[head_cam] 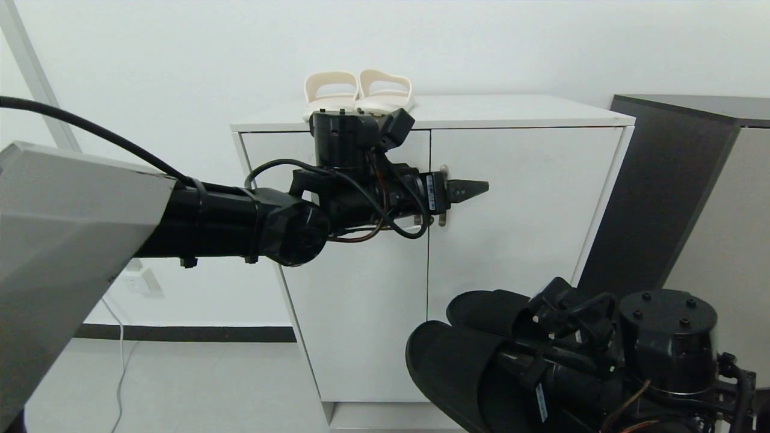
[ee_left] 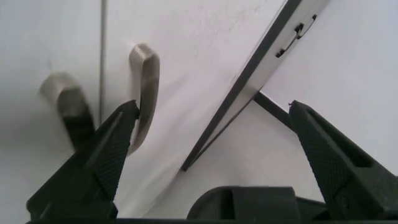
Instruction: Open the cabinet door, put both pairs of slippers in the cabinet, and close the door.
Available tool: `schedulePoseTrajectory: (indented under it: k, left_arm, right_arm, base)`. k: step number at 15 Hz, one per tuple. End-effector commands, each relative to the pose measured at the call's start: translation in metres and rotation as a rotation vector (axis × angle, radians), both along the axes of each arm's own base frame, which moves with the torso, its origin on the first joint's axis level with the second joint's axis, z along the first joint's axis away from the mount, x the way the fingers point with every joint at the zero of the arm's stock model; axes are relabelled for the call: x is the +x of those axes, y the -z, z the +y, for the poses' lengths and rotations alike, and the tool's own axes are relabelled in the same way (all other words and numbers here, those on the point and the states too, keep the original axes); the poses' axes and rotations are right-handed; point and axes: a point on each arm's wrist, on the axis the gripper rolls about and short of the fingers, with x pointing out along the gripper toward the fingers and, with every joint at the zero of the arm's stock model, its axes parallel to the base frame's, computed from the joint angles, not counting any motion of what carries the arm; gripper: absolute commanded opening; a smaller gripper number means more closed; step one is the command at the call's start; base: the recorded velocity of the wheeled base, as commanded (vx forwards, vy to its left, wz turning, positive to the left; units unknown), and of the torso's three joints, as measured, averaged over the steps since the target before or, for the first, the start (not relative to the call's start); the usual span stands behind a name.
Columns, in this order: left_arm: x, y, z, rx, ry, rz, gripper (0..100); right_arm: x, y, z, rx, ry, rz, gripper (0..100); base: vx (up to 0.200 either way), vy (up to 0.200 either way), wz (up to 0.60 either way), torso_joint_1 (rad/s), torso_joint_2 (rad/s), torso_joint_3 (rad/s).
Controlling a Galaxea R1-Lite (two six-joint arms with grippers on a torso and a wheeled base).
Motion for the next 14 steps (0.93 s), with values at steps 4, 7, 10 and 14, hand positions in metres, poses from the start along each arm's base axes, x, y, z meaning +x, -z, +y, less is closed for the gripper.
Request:
schedulePoseTrajectory:
  k: [4, 7, 10, 14]
  left_arm:
    - [0.01, 0.002, -0.006, -0.024, -0.003, 0.037, 100]
    - [0.007, 0.005, -0.005, -0.019, -0.002, 0.051, 0]
    - [-0.003, 0.003, 0.002, -0.015, 0.0, 0.06, 0]
    - [-0.023, -0.002, 0.008, -0.006, 0.016, 0.07, 0]
  right_arm:
    - [-0.002, -0.001, 0.0, 0.003, -0.007, -0.003, 0]
    - [-0.01, 0.004, 0.001, -0.011, -0.034, 0.013, 0]
    - [-0.015, 0.006, 0.001, -0.011, -0.077, 0.026, 0]
    - [-0.021, 0.007, -0.002, -0.03, -0.116, 0.02, 0]
  base:
    - [0.0, 0.0, 0.0, 0.0, 0.0, 0.0]
    - [0.0, 0.0, 0.0, 0.0, 0.0, 0.0]
    - [0.0, 0.0, 0.0, 0.0, 0.0, 0.0]
    - [0.0, 0.0, 0.0, 0.0, 0.0, 0.0]
